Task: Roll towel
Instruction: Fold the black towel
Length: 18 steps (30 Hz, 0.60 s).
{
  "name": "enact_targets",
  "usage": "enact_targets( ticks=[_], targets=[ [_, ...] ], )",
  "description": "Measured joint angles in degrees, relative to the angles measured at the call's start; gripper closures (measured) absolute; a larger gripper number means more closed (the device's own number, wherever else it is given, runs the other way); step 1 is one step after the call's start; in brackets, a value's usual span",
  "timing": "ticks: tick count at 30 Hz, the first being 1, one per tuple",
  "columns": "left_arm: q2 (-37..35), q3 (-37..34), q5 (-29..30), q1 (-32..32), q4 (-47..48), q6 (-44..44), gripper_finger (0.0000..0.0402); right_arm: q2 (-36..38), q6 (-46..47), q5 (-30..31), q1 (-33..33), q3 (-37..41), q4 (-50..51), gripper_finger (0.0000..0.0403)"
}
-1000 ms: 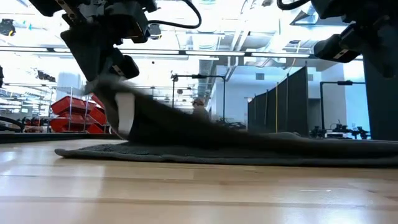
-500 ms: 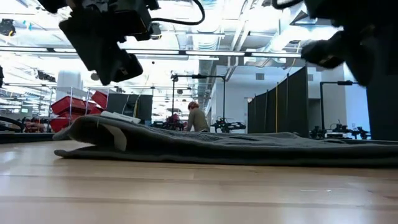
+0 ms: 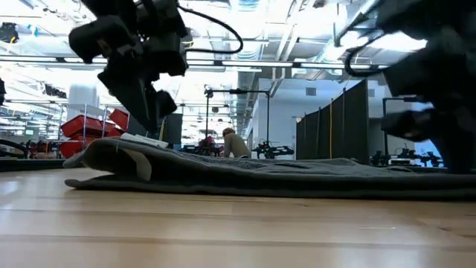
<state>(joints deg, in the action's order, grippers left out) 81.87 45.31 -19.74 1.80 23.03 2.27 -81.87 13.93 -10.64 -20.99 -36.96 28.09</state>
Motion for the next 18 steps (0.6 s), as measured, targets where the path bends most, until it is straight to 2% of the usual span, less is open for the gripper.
enact_targets(
  ticks=[6, 10, 14, 18],
  targets=[
    [0.0, -6.5, -1.5, 0.0, -10.8, 4.1, 0.0274, 0.1, 4.0, 0.0, 0.0, 0.7, 5.0, 0.0285],
    [1.7, -11.2, 2.8, 1.1, -17.0, 5.7, 0.0274, 0.2, 4.1, 0.0, 0.5, -0.9, 7.1, 0.0285],
    [5.7, -12.3, 3.3, 3.1, -18.4, 7.5, 0.0274, 0.2, 3.8, 0.0, 1.8, -4.9, 8.7, 0.0285],
    [6.2, -9.8, 1.4, 4.7, -14.6, 8.9, 0.0275, 0.3, 1.8, 0.0, 3.3, -8.9, 6.9, 0.0285]
  ],
)
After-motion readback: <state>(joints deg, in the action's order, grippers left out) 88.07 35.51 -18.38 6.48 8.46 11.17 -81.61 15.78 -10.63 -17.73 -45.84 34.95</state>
